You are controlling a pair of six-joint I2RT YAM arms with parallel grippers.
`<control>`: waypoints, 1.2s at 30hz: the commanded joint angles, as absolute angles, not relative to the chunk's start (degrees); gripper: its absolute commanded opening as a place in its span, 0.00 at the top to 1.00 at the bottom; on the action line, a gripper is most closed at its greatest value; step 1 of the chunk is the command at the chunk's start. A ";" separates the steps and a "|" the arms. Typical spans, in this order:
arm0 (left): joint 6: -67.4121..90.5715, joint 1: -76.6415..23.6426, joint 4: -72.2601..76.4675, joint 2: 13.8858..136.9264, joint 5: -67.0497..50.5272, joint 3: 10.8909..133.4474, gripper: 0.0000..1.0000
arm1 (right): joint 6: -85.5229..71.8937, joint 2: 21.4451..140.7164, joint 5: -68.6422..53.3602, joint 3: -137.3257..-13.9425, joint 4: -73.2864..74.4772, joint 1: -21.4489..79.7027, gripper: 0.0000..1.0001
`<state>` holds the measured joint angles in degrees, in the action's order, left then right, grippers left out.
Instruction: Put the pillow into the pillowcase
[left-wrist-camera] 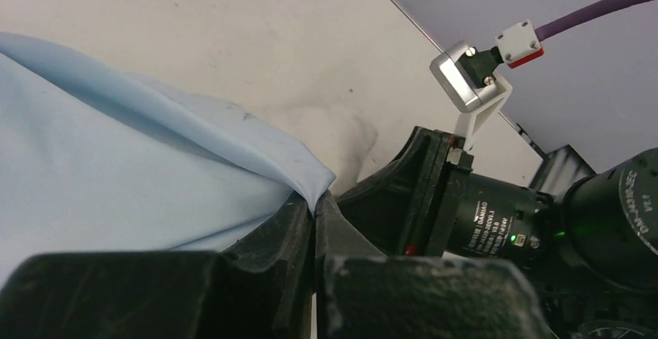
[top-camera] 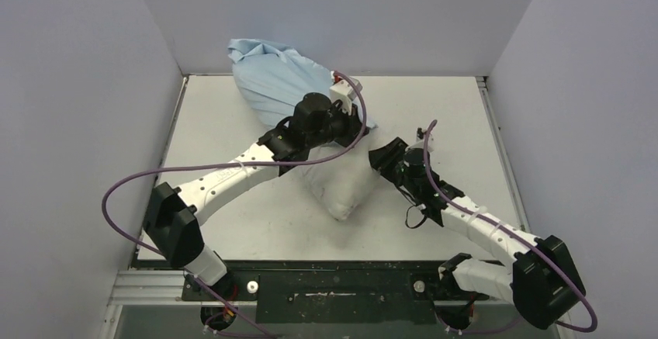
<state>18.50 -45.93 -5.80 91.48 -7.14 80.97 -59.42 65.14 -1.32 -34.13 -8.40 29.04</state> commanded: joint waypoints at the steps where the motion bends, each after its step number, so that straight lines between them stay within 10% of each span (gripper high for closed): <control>1: 28.39 -50.46 4.70 88.90 -16.20 75.67 1.00 | -66.88 62.45 10.17 -30.25 -22.53 36.53 0.57; 8: 25.51 -46.39 -12.17 87.20 -10.10 76.20 1.00 | -72.68 63.77 16.72 -25.27 -24.61 37.00 0.57; 15: 24.82 -40.82 -31.70 77.19 3.79 74.90 0.50 | -74.61 62.64 18.58 -25.75 -21.76 36.79 0.55; 27: 29.90 -41.18 -34.79 64.98 4.42 59.49 0.36 | -76.15 66.85 16.31 -28.22 -22.60 37.00 0.52; 33: 23.67 -43.21 -29.49 68.05 8.85 57.46 0.40 | -78.22 65.79 16.44 -27.29 -22.06 37.00 0.45; 36: 23.80 -45.68 -30.36 69.62 7.93 60.35 0.80 | -79.61 64.99 17.64 -26.17 -22.43 37.09 0.50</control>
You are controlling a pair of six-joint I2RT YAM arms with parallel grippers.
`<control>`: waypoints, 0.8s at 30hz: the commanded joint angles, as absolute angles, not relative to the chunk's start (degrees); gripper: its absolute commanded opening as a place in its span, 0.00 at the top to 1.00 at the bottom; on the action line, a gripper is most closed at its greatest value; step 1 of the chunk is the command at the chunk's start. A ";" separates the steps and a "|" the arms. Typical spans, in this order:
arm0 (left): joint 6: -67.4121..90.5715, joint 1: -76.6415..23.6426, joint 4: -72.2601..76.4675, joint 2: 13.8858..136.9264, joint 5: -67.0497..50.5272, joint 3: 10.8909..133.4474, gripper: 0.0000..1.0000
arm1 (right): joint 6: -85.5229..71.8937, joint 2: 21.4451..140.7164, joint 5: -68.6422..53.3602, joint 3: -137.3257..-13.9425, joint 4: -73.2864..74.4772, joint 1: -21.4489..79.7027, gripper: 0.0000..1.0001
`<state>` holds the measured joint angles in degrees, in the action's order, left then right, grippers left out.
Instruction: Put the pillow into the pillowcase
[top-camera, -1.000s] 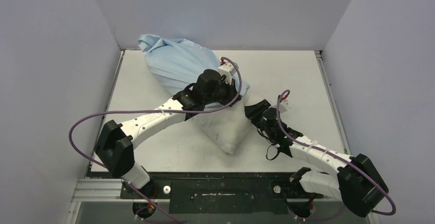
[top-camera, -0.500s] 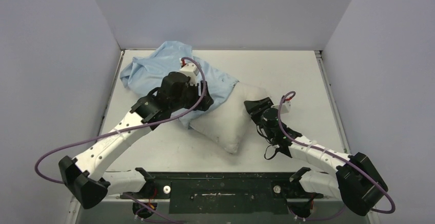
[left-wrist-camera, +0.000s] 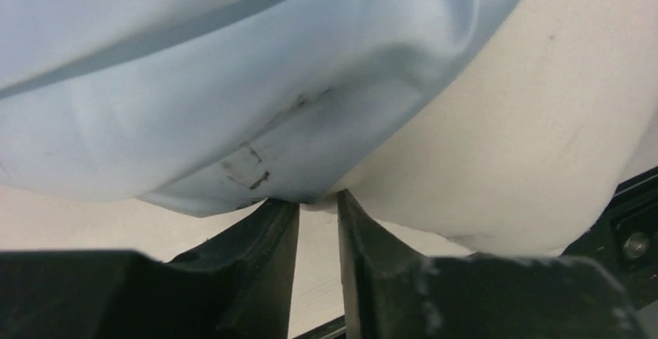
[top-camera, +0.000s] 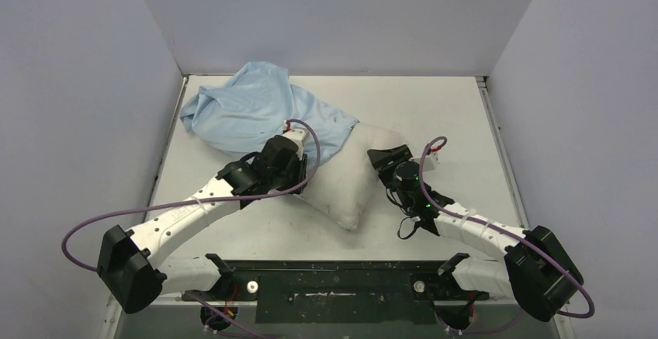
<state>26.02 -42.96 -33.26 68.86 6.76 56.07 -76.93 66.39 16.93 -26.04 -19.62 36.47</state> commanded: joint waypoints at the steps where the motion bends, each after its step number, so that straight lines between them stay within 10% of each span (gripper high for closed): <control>1: 24.08 -47.22 -30.47 69.47 8.50 60.84 0.93 | -80.48 64.88 18.08 -25.78 -22.68 37.09 0.50; 10: 27.30 -53.17 -38.86 66.81 15.47 63.66 1.00 | -80.24 65.38 16.72 -24.94 -22.56 37.08 0.35; 15: 28.12 -51.89 -40.63 64.75 27.45 61.06 0.61 | -73.63 61.61 12.04 -24.80 -18.13 37.17 0.22; 24: 22.02 -39.73 -25.07 64.09 16.01 50.66 0.39 | -69.26 54.46 5.48 -23.47 -9.17 37.33 0.06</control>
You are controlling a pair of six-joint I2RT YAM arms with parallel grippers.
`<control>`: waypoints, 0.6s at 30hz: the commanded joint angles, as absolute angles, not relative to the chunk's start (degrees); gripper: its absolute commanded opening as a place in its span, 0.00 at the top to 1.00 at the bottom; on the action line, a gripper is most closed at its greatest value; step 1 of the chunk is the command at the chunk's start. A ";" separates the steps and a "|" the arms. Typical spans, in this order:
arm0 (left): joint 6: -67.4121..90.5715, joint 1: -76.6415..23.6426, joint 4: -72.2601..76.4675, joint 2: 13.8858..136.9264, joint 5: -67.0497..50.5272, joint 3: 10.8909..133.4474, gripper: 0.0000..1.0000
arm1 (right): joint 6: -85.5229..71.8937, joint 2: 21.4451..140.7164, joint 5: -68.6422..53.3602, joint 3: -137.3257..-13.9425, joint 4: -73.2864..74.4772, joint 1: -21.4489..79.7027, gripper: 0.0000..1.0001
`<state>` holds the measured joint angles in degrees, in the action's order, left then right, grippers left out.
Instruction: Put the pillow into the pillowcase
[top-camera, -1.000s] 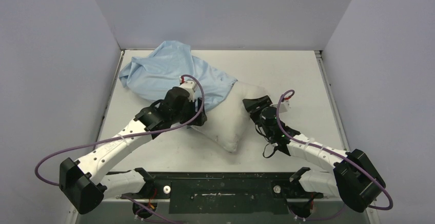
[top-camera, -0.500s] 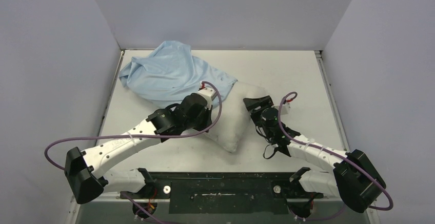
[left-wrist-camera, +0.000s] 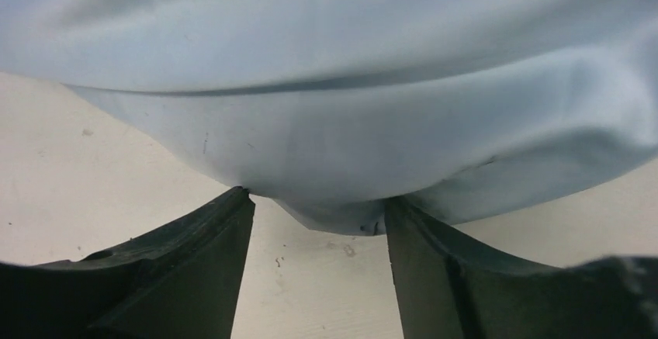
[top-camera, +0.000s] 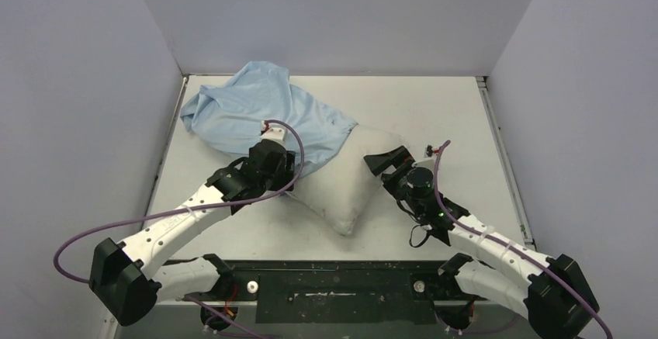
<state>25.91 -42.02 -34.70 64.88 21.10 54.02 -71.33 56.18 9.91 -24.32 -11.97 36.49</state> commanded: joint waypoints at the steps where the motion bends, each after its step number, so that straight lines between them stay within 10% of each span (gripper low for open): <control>1: 21.41 -39.73 -23.78 64.73 15.36 50.07 0.37 | -69.31 55.11 4.89 -23.73 -9.10 37.39 0.05; 4: 19.46 -39.73 -20.27 67.44 14.23 49.31 0.35 | -70.40 58.50 3.95 -24.14 -10.62 37.79 0.04; 7: 18.08 -39.73 -15.27 69.99 13.75 49.42 0.59 | -71.67 62.93 3.29 -23.10 -17.27 37.79 0.12; 10: 17.08 -39.72 -8.89 71.99 11.18 50.50 0.94 | -72.78 64.09 3.97 -21.20 -21.91 37.86 0.55; 13: 15.79 -39.80 -3.41 76.50 8.30 53.51 1.00 | -74.03 59.23 10.98 -18.73 -21.01 39.08 0.93; 18: 14.23 -40.45 1.27 85.81 6.77 62.88 1.00 | -76.88 52.27 26.82 -16.79 -18.27 48.02 1.00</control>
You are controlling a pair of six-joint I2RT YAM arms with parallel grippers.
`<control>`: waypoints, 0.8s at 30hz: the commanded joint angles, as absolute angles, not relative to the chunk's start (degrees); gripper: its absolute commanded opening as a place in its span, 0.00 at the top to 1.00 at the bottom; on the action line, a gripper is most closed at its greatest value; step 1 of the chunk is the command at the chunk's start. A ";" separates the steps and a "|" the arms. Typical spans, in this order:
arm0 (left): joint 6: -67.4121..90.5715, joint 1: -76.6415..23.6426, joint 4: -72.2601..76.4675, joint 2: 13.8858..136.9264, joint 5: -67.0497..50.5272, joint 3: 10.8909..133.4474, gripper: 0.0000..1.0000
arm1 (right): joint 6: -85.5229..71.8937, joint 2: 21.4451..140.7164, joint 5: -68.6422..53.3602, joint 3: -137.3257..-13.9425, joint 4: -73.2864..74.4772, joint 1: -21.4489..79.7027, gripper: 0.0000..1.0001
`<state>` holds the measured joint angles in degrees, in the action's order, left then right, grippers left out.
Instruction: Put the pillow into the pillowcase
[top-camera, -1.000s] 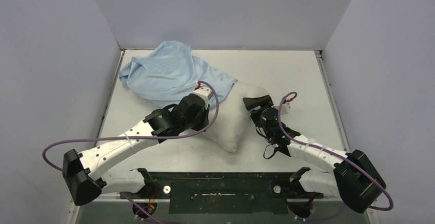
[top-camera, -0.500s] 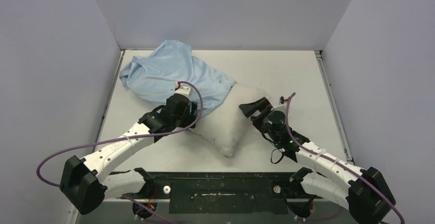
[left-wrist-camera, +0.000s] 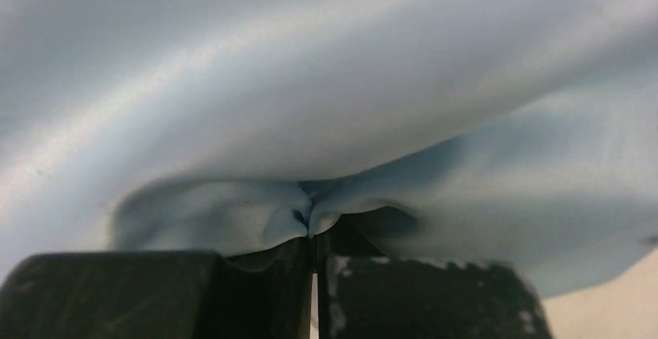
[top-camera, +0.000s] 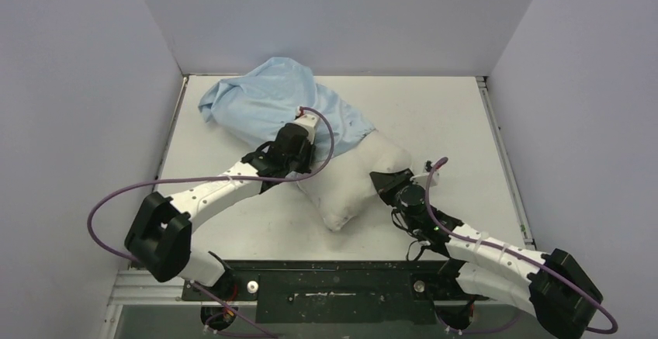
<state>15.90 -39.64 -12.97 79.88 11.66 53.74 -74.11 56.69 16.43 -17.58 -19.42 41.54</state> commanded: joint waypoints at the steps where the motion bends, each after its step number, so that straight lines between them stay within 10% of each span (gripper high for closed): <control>1: 14.36 -40.66 0.85 87.27 5.97 65.20 1.00 | -79.03 51.52 29.35 -16.41 -17.27 49.27 1.00; 24: 26.12 -42.61 -30.47 75.19 -4.26 63.80 1.00 | -95.51 61.90 52.78 -22.71 -11.45 52.33 1.00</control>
<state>22.94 -41.63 -30.76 76.58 3.68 62.76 -92.58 61.32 49.67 -19.68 -13.10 51.86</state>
